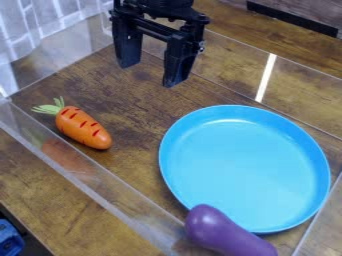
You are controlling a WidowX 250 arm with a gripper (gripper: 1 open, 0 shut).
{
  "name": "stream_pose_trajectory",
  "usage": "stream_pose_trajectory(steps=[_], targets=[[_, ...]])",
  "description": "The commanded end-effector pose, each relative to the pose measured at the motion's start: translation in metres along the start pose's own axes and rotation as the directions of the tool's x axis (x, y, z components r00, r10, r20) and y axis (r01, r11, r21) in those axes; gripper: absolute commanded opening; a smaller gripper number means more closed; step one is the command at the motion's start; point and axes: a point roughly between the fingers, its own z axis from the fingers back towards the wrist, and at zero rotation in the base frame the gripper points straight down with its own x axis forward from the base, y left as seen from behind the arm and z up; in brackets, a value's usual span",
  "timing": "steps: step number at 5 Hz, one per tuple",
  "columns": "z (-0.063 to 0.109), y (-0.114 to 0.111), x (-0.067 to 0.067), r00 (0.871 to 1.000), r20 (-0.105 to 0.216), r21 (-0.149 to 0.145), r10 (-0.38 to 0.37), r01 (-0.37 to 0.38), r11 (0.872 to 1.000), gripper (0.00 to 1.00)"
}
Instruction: Put the carrot on the blue tray
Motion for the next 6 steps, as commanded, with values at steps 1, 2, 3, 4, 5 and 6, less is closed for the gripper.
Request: stream_pose_trajectory(steps=[1,2,3,4,5,6], targets=[[-0.011,-0.010,-0.003,0.998,-0.013,0.003,-0.067,0.067,0.998,1.00],[-0.021,0.004,-0.011,0.982,-0.024,0.013,-0.187,0.187,0.982,1.00],[-0.029,0.008,-0.014,0.974,-0.036,0.016,-0.222,0.223,0.975,1.00],[-0.033,0.004,-0.011,0.958,-0.045,0.020,-0.284,0.285,0.958,1.00],[-0.037,-0.002,-0.007,0.942,-0.054,0.021,-0.332,0.334,0.942,0.00],[-0.042,0.011,-0.009,0.917,-0.060,0.026,-0.395,0.397,0.917,1.00]])
